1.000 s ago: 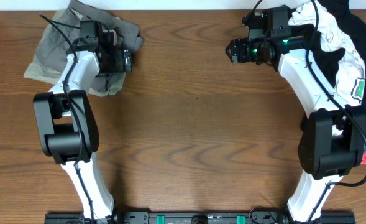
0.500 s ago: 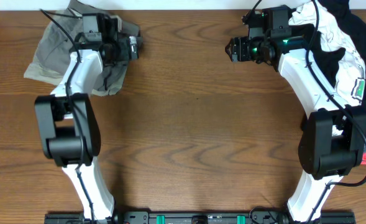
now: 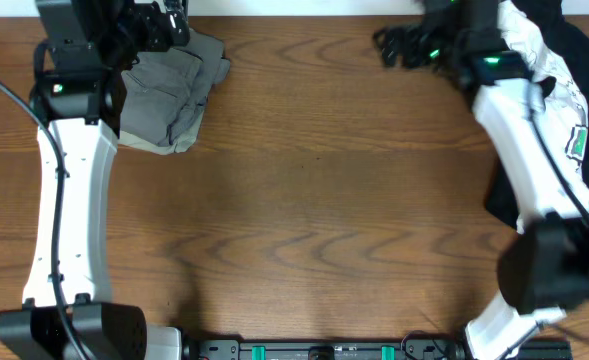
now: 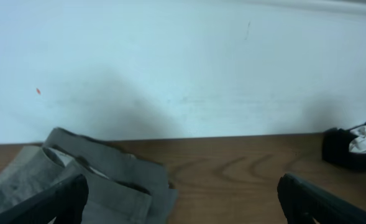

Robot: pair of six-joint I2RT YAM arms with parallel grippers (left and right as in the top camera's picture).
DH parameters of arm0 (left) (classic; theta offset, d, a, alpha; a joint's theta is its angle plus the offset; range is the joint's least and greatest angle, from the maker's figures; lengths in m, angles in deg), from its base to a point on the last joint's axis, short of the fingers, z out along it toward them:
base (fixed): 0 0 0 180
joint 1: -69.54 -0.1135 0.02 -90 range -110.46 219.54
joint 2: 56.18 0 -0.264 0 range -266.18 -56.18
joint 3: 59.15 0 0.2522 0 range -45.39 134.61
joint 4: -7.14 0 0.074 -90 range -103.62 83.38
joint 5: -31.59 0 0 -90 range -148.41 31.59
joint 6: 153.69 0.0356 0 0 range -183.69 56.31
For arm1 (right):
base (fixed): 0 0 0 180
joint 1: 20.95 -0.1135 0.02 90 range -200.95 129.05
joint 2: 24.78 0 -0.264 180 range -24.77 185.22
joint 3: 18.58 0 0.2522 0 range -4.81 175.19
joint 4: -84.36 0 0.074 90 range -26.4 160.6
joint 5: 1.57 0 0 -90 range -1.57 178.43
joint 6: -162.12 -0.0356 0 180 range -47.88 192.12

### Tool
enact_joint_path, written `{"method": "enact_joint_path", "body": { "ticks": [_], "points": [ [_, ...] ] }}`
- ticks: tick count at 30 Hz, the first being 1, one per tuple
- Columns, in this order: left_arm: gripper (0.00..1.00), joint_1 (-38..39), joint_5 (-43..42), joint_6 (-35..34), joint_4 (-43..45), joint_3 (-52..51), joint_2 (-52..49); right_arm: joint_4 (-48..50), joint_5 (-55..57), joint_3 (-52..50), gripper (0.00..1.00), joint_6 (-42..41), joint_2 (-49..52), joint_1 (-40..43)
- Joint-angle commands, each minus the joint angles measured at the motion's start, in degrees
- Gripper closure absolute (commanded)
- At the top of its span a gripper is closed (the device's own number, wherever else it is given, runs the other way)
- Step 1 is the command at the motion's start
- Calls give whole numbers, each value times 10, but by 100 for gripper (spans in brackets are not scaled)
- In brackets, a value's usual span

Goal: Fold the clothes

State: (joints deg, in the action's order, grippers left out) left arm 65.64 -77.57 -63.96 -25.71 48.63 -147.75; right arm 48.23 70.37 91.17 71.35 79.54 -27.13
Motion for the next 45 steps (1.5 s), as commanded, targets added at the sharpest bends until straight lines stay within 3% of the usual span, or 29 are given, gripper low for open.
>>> {"method": "enact_joint_path", "body": {
  "ticks": [1, 12, 18, 25, 28, 32, 37, 45],
  "points": [
    [2, 0, -3, -9, -3, 5, -2, 5, -3, 26, 1, 4, -91, 9],
    [2, 0, -3, -9, -3, 3, -2, -1, -4, 26, 1, 4, -136, 5],
    [2, 0, -3, -9, -3, 3, -2, -67, -1, 26, 1, 5, -136, 5],
    [2, 0, -3, -9, -3, 3, -2, -108, 43, 22, 1, 13, -131, 7],
    [2, 0, -3, -9, -3, 3, -2, -102, 119, -5, 1, 13, -152, 2],
    [2, 0, -3, -9, -3, 3, -2, 7, 169, -122, 1, 13, -216, 4],
    [2, 0, -3, -9, -3, 3, -2, 232, 170, -362, 1, -7, -344, 22],
    [2, 0, -3, -9, -3, 3, -2, 461, 170, -683, 1, -30, -538, 28]
  ]
}}
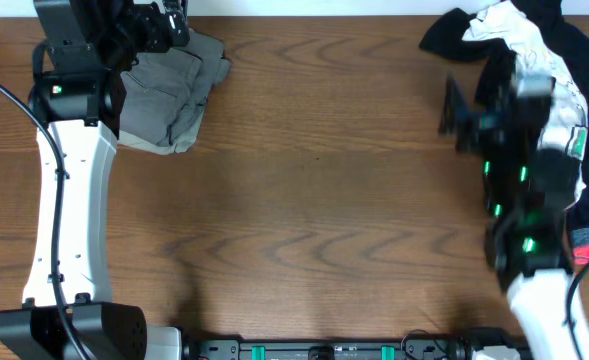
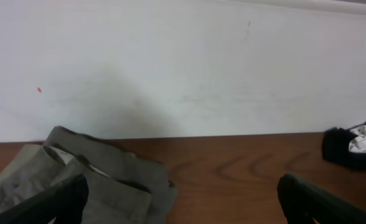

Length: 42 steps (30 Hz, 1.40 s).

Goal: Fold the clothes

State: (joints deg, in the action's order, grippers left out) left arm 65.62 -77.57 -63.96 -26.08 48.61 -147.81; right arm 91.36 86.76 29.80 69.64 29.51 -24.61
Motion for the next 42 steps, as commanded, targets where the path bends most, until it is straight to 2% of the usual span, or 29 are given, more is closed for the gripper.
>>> {"method": "enact_joint_path", "body": {
  "ticks": [1, 6, 10, 19, 38, 42],
  "points": [
    [2, 0, -3, -9, 1, 4, -1, 54, 11, -104, 1, -13, -57, 3],
    [2, 0, -3, -9, 1, 4, -1, 165, 17, -250, 1, -13, -136, 3],
    [2, 0, -3, -9, 1, 4, -1, 170, 17, -320, 1, -13, -193, 2],
    [2, 0, -3, -9, 1, 4, -1, 20, 19, -343, 1, -11, -309, -1],
    [2, 0, -3, -9, 1, 4, -1, -241, 21, -343, 1, -11, -456, -1],
    [2, 0, -3, -9, 1, 4, -1, -251, 21, -343, 1, -2, -487, -1]
  ]
}}
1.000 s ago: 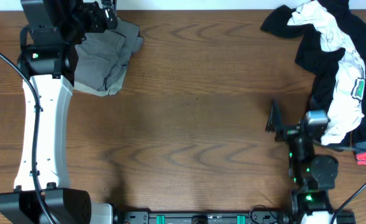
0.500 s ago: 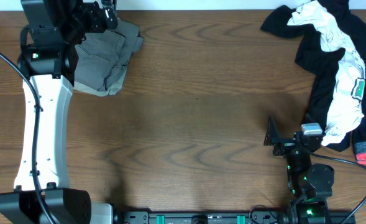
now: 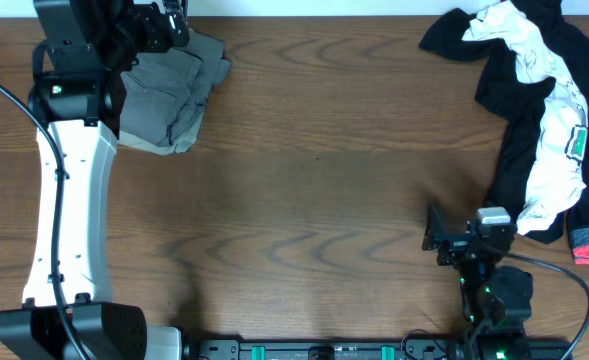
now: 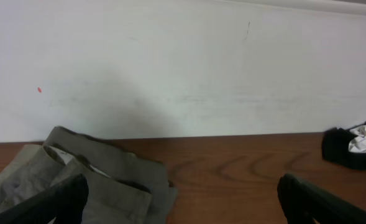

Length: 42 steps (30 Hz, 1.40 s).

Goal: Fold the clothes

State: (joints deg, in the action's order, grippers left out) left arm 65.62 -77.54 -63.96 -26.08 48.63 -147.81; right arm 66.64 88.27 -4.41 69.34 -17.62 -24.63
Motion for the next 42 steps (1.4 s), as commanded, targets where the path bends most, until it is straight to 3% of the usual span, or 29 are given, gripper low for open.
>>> {"method": "enact_joint_path", "body": {
  "ticks": [1, 10, 42],
  "points": [
    [2, 0, -3, -9, 1, 3, -1, -3, 6, -1, 1, 1, -21, -1],
    [2, 0, -3, -9, 1, 3, -1, -1, 6, -1, 1, 7, -71, 0],
    [2, 0, -3, -9, 1, 3, -1, -2, 3, -1, 1, 7, -68, 0]
  ]
}}
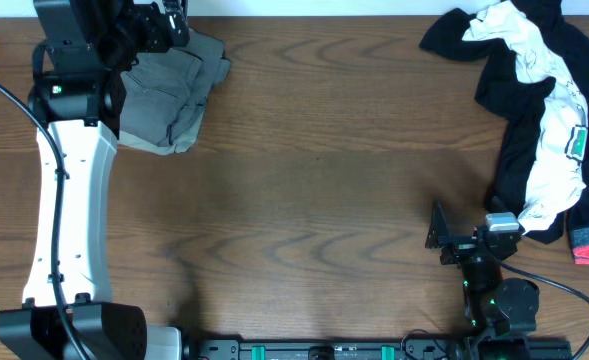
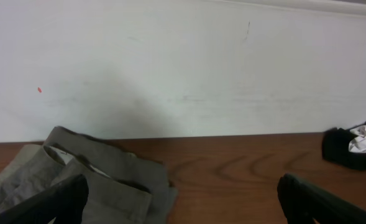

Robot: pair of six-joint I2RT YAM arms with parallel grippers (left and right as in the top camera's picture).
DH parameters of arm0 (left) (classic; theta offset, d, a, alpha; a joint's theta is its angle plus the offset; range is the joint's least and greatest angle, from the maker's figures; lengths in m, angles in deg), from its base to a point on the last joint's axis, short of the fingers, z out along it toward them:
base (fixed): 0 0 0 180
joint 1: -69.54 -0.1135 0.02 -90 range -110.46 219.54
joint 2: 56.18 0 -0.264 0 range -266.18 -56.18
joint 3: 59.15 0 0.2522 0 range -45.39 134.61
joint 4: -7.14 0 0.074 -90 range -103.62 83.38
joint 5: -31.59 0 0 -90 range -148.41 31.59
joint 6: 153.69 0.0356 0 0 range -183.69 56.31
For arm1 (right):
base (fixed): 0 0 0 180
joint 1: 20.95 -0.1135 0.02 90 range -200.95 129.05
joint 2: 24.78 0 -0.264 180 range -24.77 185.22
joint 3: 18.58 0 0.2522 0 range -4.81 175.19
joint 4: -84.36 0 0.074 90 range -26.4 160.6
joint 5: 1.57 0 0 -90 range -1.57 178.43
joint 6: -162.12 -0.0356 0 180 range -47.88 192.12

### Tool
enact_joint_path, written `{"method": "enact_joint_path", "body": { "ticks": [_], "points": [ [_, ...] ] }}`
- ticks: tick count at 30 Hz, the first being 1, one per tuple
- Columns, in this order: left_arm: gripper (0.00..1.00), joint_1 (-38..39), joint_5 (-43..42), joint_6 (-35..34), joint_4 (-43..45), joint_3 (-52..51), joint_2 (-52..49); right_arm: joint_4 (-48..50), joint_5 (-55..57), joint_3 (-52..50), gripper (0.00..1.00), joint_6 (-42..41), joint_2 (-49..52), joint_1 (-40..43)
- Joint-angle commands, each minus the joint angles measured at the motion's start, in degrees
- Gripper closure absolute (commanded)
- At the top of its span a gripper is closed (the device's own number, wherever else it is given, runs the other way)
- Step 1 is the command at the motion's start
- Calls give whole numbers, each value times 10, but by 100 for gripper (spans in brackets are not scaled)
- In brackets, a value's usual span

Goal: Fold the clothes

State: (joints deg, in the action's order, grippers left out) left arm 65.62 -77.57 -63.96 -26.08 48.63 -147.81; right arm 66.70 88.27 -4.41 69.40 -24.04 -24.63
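A folded grey garment (image 1: 169, 95) lies at the back left of the wooden table (image 1: 314, 200); the left wrist view has it (image 2: 89, 180) low on the left. My left gripper (image 1: 164, 25) hovers at its far edge, open (image 2: 183, 214) with its fingers (image 2: 61, 199) wide apart and nothing between them. An unfolded heap of black and white clothes (image 1: 539, 100) sprawls at the back right and shows small (image 2: 356, 146) in the left wrist view. My right gripper (image 1: 437, 228) sits low at the front right, left of the heap, holding nothing visible; its jaws are too small to read.
A pink and grey item lies at the right edge below the heap. A white wall (image 2: 183, 68) runs just behind the table's back edge. The robot base bar (image 1: 334, 350) lines the front edge.
My right arm has settled a little lower and to the right at the front edge. The left arm and both piles of clothes are unchanged.
My right arm was stretched to the back right over the black and white heap. Then it was partway back along the right side, blurred, with the heap lying uncovered. Then it was folded at the front right, as now. The left gripper stayed open over the grey garment throughout.
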Motion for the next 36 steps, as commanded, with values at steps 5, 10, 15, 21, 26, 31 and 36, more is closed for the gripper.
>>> {"method": "enact_joint_path", "body": {
  "ticks": [5, 10, 15, 21, 26, 31, 36],
  "points": [
    [2, 0, -3, -9, 1, 3, -1, -3, 3, -1, 1, 6, -4, 0],
    [2, 0, 11, -6, -25, 3, 4, -3, 3, -1, 1, 6, -4, 0],
    [2, 0, 90, -2, -111, -15, 42, -3, 3, -1, 1, 6, -4, 0],
    [2, 0, 130, -2, -60, -175, 147, -3, 3, -1, 1, 6, -4, 0],
    [2, 0, 134, -2, 70, -363, 266, -3, 3, -1, 1, 6, -4, 0],
    [2, 0, 139, -2, 184, -571, 402, -3, 3, -1, 1, 6, -4, 0],
    [2, 0, 139, -2, 273, -748, 536, -3, 3, -1, 1, 6, -4, 0]
  ]
}}
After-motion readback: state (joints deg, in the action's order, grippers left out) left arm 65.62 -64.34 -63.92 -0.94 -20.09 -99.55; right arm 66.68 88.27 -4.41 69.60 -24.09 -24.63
